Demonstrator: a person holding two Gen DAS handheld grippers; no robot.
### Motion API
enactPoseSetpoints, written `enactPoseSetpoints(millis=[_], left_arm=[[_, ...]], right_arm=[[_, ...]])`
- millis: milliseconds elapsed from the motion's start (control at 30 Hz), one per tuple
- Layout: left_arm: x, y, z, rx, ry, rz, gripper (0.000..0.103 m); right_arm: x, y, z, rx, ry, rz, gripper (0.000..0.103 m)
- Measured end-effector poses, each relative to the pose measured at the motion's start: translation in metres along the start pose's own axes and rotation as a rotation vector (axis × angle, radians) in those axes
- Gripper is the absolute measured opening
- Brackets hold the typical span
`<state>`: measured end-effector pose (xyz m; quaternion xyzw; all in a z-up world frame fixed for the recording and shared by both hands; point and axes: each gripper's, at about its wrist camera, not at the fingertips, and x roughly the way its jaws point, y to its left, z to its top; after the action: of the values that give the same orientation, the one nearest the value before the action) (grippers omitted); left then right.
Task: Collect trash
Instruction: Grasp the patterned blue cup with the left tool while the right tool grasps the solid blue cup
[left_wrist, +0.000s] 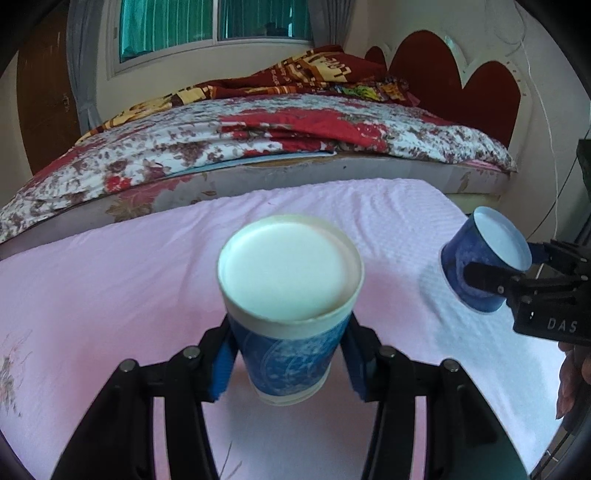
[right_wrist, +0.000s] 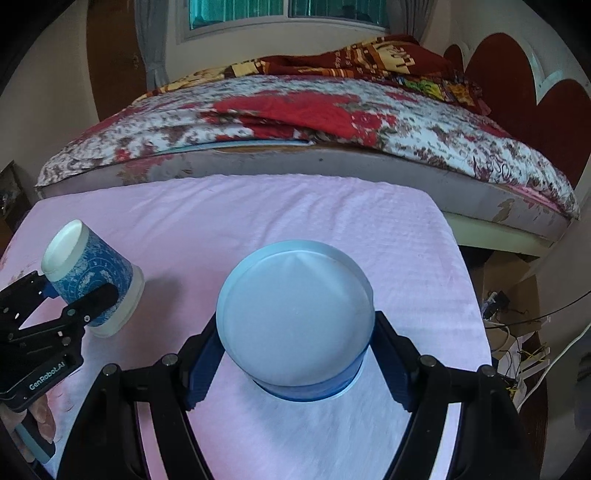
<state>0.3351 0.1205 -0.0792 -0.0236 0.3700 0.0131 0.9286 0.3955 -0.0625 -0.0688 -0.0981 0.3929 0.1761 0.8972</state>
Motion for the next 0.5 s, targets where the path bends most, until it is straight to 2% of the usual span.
enactPoseSetpoints(millis=[133,500], left_arm=[[-0.033,-0.006,-0.006,0.037,-0.036,0.004,0.051],[-0.096,-0.004,-0.015,0.016,-0.091,-0.028,0.051]], right_arm=[[-0.031,0.017,-0.006,-0.018,-0.026,0.002,0.077],[-0.118,0.036,-0.034,-0.018,-0.095,0.004,0.077]])
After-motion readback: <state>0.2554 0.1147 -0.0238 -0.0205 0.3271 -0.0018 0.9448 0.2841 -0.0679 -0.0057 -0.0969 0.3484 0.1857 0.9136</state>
